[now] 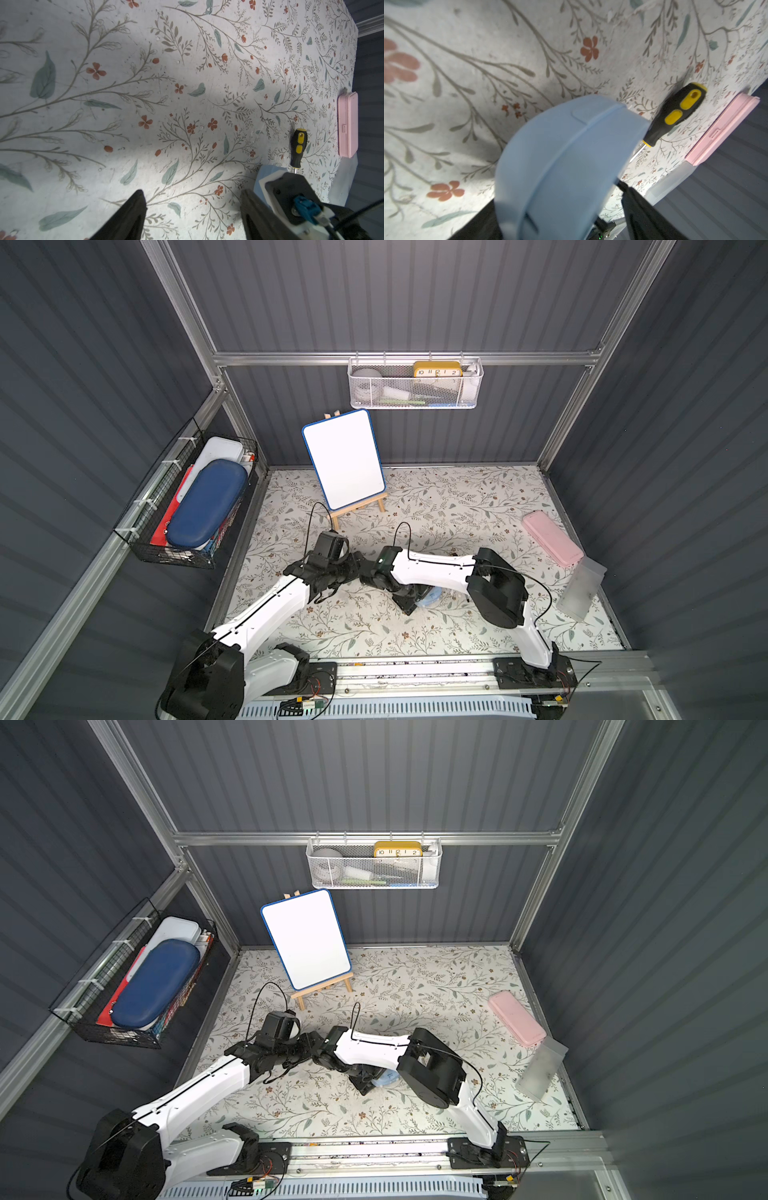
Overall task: Remove the battery from the alarm
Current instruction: Adjust the alarm at the center of the board.
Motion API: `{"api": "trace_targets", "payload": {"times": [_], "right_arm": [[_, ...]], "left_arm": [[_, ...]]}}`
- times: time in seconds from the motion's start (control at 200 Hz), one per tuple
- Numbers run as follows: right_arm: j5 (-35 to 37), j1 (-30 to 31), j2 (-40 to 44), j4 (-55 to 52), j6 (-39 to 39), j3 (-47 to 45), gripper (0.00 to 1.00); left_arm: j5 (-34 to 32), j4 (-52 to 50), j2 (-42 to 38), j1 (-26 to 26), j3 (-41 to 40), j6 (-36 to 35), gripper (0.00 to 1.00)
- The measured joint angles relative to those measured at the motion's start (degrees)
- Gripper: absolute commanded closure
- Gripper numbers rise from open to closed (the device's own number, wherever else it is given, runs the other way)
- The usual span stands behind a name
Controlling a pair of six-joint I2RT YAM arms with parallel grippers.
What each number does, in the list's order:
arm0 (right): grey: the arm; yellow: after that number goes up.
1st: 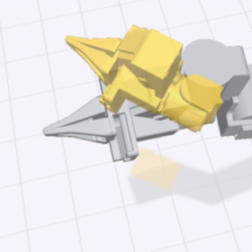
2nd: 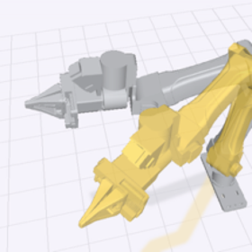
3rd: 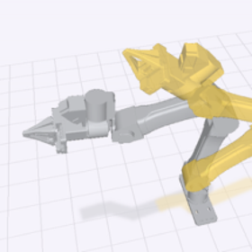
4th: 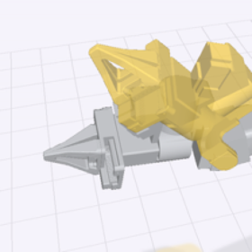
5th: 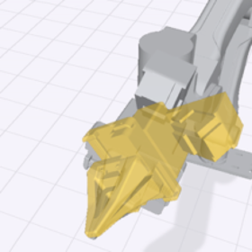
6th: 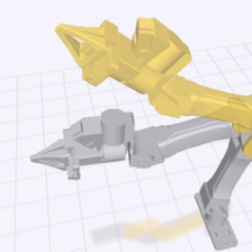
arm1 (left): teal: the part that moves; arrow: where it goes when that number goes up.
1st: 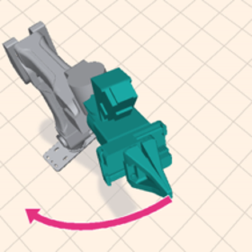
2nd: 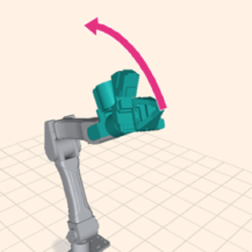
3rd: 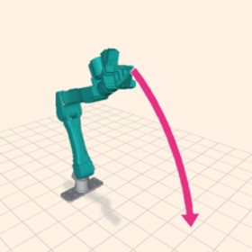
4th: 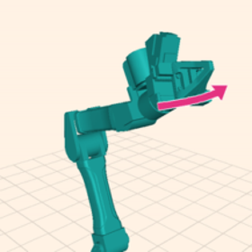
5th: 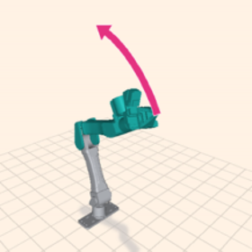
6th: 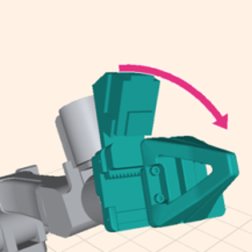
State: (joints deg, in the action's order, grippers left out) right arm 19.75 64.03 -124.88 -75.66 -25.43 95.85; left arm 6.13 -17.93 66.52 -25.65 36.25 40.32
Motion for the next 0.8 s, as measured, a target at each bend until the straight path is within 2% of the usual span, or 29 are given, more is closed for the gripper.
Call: {"api": "trace_targets", "payload": {"times": [0.605, 0.71, 0.8], "right_arm": [[-3.26, 1.11, -1.20, -5.05, 1.51, 4.15, 0.14], [-1.51, 1.18, 1.11, -4.02, -0.07, 3.67, 0.16], [-0.13, 1.20, 7.23, -0.26, -2.45, -0.02, 0.21]], "left_arm": [[-2.54, -3.98, -3.67, 0.70, 0.13, -0.35, 0.17], [-2.78, -4.66, -4.57, 0.46, 1.88, -0.44, 0.16], [-1.03, -3.48, -4.09, -0.76, 5.03, -0.85, 0.20]]}}
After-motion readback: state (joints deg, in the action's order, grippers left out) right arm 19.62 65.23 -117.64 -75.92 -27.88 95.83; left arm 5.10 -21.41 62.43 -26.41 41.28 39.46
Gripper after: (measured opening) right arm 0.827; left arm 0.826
